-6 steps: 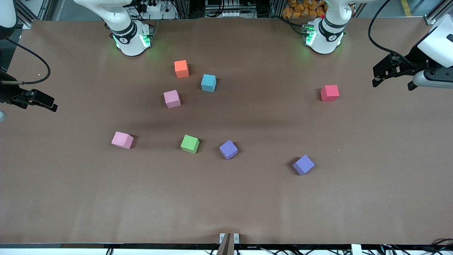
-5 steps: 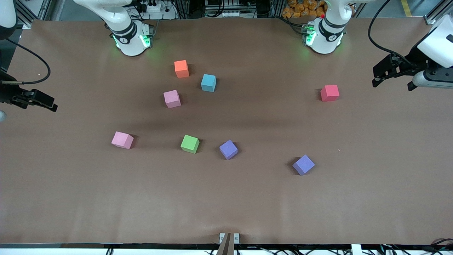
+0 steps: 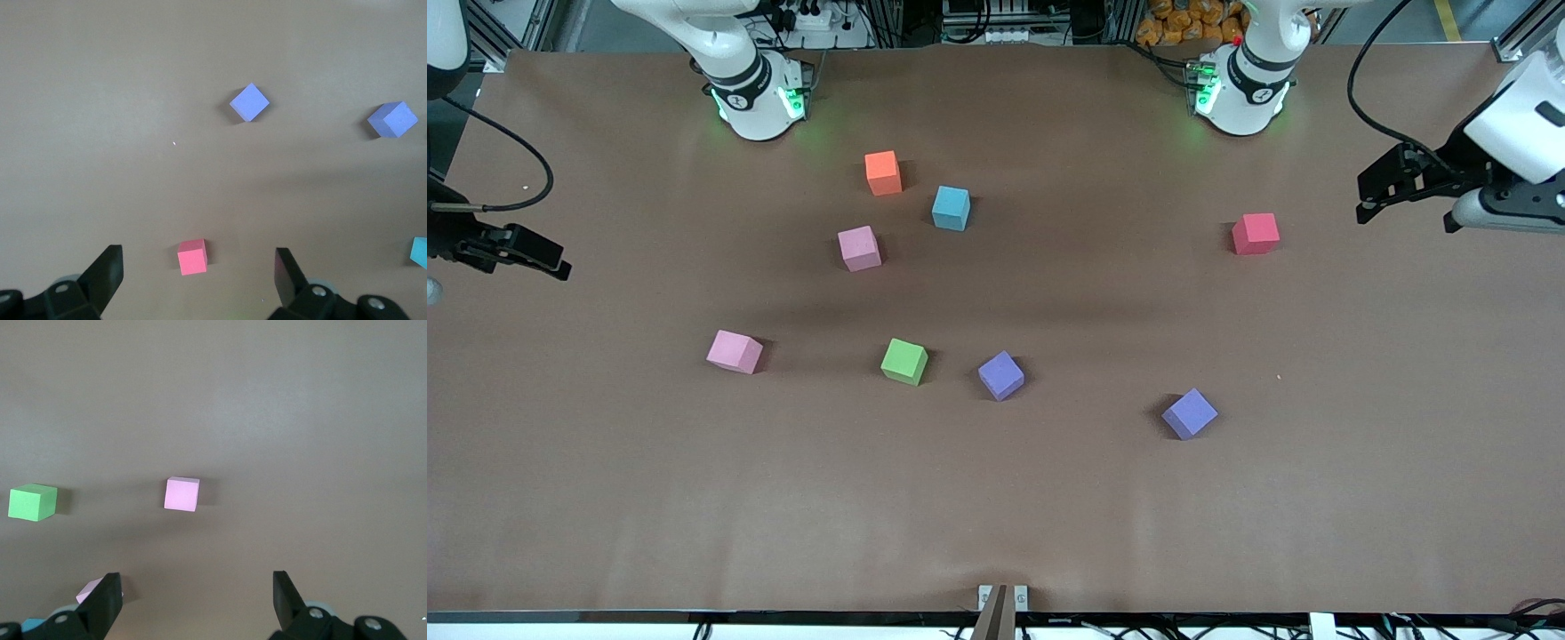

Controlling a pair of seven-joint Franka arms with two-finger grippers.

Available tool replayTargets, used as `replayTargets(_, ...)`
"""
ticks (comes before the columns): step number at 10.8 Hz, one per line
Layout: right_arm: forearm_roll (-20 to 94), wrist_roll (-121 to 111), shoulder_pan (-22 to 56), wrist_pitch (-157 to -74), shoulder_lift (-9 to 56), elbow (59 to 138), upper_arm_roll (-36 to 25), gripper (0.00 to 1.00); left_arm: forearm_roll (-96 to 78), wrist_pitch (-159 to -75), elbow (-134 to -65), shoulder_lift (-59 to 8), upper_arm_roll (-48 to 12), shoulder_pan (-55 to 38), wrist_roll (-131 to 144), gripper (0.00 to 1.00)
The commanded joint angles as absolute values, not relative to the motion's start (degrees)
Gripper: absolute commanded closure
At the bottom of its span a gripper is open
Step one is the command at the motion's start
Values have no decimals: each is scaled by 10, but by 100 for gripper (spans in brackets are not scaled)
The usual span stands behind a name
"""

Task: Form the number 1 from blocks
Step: 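Lower both grippers onto the teal and pink cubes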

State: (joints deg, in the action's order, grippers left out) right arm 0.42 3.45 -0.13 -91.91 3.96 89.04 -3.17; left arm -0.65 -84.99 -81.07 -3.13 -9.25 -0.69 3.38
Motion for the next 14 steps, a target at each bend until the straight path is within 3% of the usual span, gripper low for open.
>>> replayTargets(1, 1, 32, -9, -909, 44, 874, -25, 0, 9, -844, -831, -63, -110, -30, 32, 0)
replayTargets(6, 11, 33, -5, -930, 44, 925, -23, 0, -14, -847, -850, -137, -119, -168, 185, 0)
replayTargets(10, 77, 41, -3, -1040, 57, 1034, -24, 0, -26, -894, -849, -198, -119, -298, 342, 0)
replayTargets(14, 78, 100, 1, -1107, 133, 1067, -23, 0, -72, -968, -850, -264, -119, -403, 430, 0)
